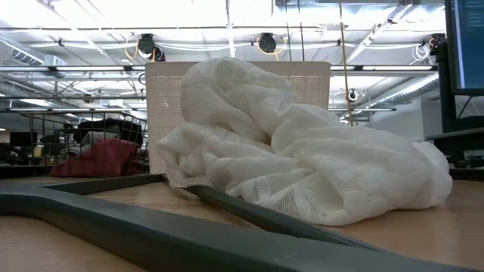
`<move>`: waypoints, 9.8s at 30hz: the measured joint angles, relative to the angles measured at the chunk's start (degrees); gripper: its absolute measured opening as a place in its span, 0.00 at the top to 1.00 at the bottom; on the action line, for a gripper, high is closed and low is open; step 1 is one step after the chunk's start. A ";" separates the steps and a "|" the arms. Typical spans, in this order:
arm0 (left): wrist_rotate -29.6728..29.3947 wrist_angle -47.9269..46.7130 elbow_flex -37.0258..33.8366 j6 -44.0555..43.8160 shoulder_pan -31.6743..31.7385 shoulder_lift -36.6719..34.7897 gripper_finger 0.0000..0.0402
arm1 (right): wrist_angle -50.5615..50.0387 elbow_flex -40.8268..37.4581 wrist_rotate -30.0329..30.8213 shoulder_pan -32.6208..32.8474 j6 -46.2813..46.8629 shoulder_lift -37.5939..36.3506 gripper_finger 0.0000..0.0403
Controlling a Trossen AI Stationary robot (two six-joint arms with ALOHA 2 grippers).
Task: Pick & Place Cloths
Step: Put the black sock into the transparent bin, then put the white shirt into the white bin
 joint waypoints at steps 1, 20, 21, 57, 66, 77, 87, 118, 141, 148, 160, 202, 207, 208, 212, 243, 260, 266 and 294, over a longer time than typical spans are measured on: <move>0.02 0.00 0.00 0.00 0.00 0.00 0.16 | -0.04 0.00 0.00 0.00 -0.04 0.00 1.00; 2.69 19.09 0.00 6.78 0.00 2.63 0.17 | 5.06 0.00 4.68 -6.76 -8.66 2.52 1.00; 3.17 21.19 0.00 8.29 0.11 3.20 0.16 | 5.92 0.04 4.65 -7.51 -9.33 3.08 1.00; 30.60 53.34 0.02 8.70 11.47 18.67 0.17 | -2.22 18.23 11.27 -19.16 -19.97 22.06 1.00; 36.38 52.54 0.02 7.46 13.19 18.93 0.36 | -2.34 18.23 10.77 -19.10 -19.98 22.01 0.98; 45.24 48.75 0.00 7.90 13.99 18.95 0.96 | -5.55 18.27 10.29 -19.06 -12.05 21.95 0.91; 45.85 35.71 -0.02 2.34 13.38 18.91 0.99 | -20.43 18.28 10.32 -18.06 -3.15 21.40 0.73; 53.48 -13.35 0.02 -53.79 -5.94 4.06 1.00 | -42.99 18.18 10.21 -14.08 2.78 14.12 0.65; 47.62 -22.70 -5.51 -82.56 -21.48 4.63 1.00 | -42.73 18.18 10.22 -14.08 1.99 14.12 0.65; 48.37 -9.58 -15.68 -82.93 -22.26 4.61 1.00 | -42.53 18.18 10.23 -14.08 2.01 14.12 0.66; 49.33 8.90 -32.72 -87.33 -22.38 4.63 1.00 | -42.49 18.18 10.23 -14.08 2.01 14.12 0.65; 38.69 20.92 -27.53 -83.77 -22.64 -10.04 0.23 | -53.51 18.16 4.97 -16.55 12.08 14.16 0.65; 22.01 21.20 -24.71 -72.48 -22.58 -13.06 0.23 | -56.47 18.16 4.17 -17.48 11.72 14.16 0.65; 19.01 21.22 -24.21 -69.77 -22.58 -13.40 0.23 | -57.43 18.16 4.19 -17.61 11.43 14.16 0.65; 8.69 24.22 -22.76 -57.75 -22.58 -14.39 0.23 | -62.49 18.16 4.19 -17.62 8.69 14.27 0.65; -1.97 37.16 -22.56 -29.53 -18.97 -15.34 0.23 | -49.20 18.14 -1.77 -22.57 -1.96 28.75 0.28; -1.47 36.47 -22.57 -29.54 -18.97 -15.34 0.23 | -46.14 18.23 2.85 -25.09 -1.94 46.90 0.24; -1.40 35.76 -22.58 -30.01 -18.97 -15.32 0.23 | -46.16 18.47 3.37 -24.51 -1.46 52.76 0.24; -1.40 35.83 -22.58 -28.33 -18.97 -15.32 0.23 | -59.24 18.38 -3.94 -22.77 4.69 54.50 0.84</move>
